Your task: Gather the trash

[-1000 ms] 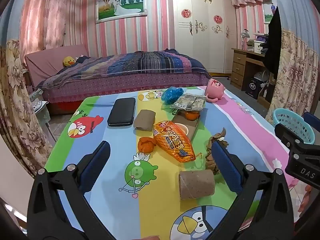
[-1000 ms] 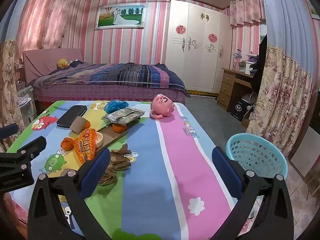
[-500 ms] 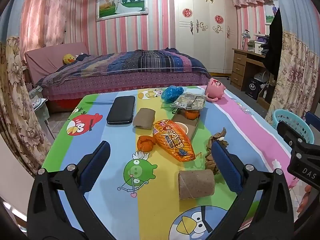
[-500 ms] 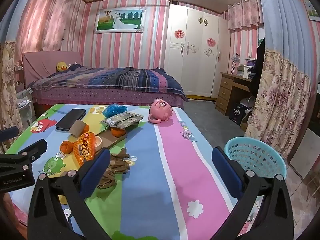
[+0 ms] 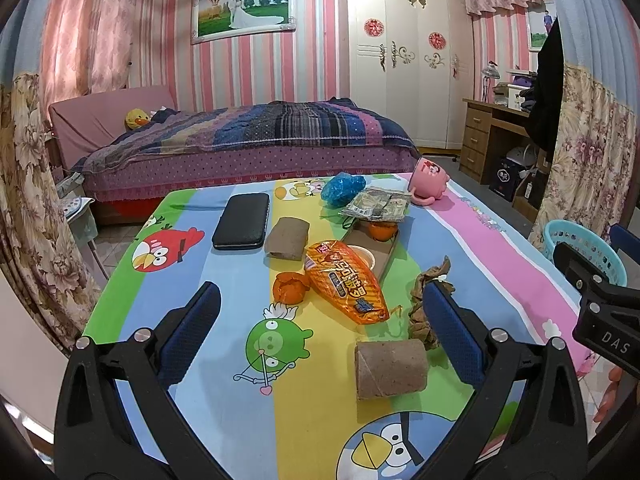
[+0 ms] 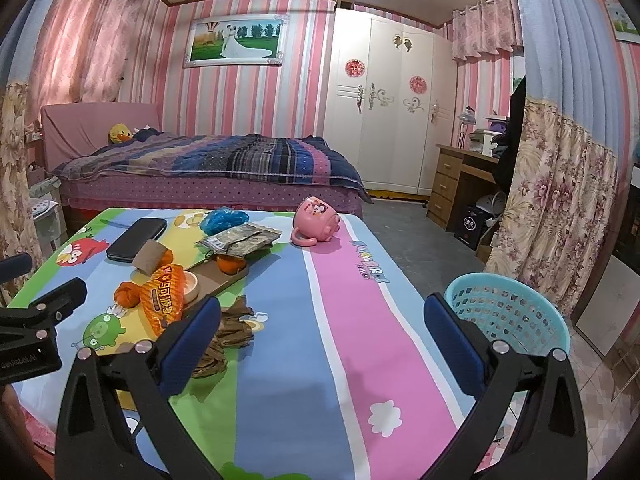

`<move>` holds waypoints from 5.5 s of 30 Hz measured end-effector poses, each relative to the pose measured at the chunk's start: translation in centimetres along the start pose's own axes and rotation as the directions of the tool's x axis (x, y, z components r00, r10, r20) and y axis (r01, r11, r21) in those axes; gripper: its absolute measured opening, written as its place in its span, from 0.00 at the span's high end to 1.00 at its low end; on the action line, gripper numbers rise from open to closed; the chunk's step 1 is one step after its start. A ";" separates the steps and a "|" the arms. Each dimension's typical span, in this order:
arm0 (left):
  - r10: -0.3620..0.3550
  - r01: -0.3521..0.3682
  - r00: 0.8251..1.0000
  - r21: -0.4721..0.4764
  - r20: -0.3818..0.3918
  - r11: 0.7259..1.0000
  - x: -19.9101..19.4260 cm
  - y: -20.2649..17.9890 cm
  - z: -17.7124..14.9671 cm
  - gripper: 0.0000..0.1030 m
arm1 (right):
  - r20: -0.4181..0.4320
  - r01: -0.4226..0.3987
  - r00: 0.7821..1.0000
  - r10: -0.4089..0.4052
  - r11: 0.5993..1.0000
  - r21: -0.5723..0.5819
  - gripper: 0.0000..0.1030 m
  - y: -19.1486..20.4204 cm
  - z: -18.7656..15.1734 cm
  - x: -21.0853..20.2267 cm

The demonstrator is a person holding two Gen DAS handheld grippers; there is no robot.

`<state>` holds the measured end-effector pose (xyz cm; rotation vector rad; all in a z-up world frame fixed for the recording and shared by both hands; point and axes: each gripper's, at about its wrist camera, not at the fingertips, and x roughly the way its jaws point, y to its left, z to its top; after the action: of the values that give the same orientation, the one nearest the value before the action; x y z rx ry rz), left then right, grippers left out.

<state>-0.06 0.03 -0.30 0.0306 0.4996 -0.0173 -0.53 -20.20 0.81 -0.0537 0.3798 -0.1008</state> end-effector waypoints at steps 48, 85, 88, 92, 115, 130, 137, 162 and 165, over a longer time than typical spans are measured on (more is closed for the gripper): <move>-0.001 0.001 1.000 -0.016 -0.002 1.000 -0.1 0.5 0.1 0.05 | 0.009 0.022 1.000 -0.022 1.000 -0.012 0.04 -0.1 0.1 0.2; -0.047 0.050 0.993 0.020 -0.107 0.999 2.6 -2.5 -2.7 0.05 | -0.016 0.010 1.000 -0.009 0.998 0.057 0.04 -2.4 -1.1 1.8; -0.051 0.052 0.987 0.004 -0.151 0.999 3.8 -2.5 -3.4 0.05 | -0.025 0.041 0.999 -0.039 0.996 0.079 0.04 -3.4 -1.1 2.1; -0.083 0.078 0.978 -0.036 -0.190 0.996 5.1 -2.0 -4.0 0.05 | -0.044 0.047 0.998 -0.043 0.994 0.102 0.04 -4.3 -1.4 2.7; -0.170 0.185 0.955 0.041 -0.244 0.982 5.8 -3.5 -5.1 0.46 | -0.130 0.049 0.991 -0.042 0.997 0.057 0.04 -3.4 -3.0 4.8; 0.021 -0.021 0.992 -0.003 -0.126 1.000 3.9 3.3 -0.9 0.46 | -0.138 -0.133 0.983 0.122 0.989 -0.071 0.04 3.4 -4.4 4.9; 0.053 -0.063 0.988 -0.068 -0.143 0.996 4.7 6.1 -0.7 0.46 | -0.182 -0.209 0.966 0.184 0.969 -0.129 0.04 7.6 -5.2 5.5; -0.002 -0.003 0.992 -0.036 -0.127 0.999 4.1 2.3 -1.0 0.46 | -0.223 -0.290 0.937 0.268 0.955 -0.071 0.60 4.5 -4.9 6.3; -0.007 0.007 0.992 -0.006 -0.130 1.000 3.7 0.3 -0.7 0.46 | -0.189 -0.275 0.947 0.261 0.960 -0.048 0.60 2.5 -3.8 6.1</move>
<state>2.81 0.31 -2.71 0.0251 0.6298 -0.0210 3.90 -18.50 -5.12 -0.0653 0.5695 0.1796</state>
